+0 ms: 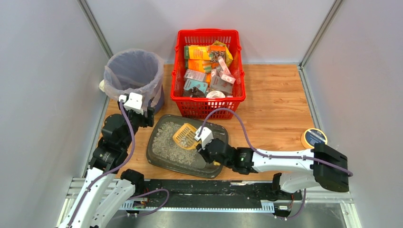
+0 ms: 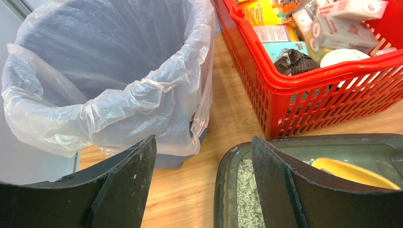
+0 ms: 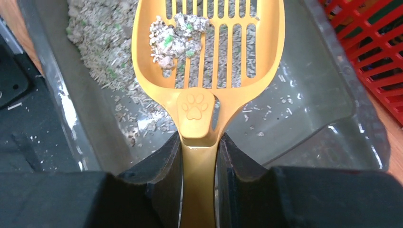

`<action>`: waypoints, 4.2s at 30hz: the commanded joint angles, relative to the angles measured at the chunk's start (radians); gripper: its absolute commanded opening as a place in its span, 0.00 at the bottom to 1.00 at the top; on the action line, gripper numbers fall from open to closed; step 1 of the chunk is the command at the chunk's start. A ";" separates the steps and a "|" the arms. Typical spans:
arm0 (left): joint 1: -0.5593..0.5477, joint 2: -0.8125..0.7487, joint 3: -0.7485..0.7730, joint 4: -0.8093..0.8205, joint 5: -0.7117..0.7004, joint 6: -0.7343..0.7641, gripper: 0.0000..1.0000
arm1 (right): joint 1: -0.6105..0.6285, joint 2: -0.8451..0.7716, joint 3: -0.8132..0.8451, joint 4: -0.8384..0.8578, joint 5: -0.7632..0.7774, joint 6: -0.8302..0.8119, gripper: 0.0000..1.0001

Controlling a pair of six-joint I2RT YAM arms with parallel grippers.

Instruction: Clean the litter box

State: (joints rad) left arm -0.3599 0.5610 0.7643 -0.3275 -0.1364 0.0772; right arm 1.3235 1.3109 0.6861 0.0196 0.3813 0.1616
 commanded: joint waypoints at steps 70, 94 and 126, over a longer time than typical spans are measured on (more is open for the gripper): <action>0.662 0.705 0.599 -0.306 0.239 -0.313 0.37 | -0.122 -0.125 0.592 -0.540 -0.248 -0.134 0.00; 0.679 0.816 0.869 -0.580 0.402 -0.261 0.00 | -0.122 -0.032 0.716 -0.529 -0.271 -0.158 0.00; 0.677 0.699 0.704 -0.499 0.548 -0.246 0.00 | -0.265 0.451 1.280 -0.489 -0.104 -0.707 0.00</action>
State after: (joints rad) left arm 0.3367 1.3270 1.5192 -0.8822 0.3054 -0.1764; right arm 1.0706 1.6951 1.8881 -0.5308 0.2096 -0.3729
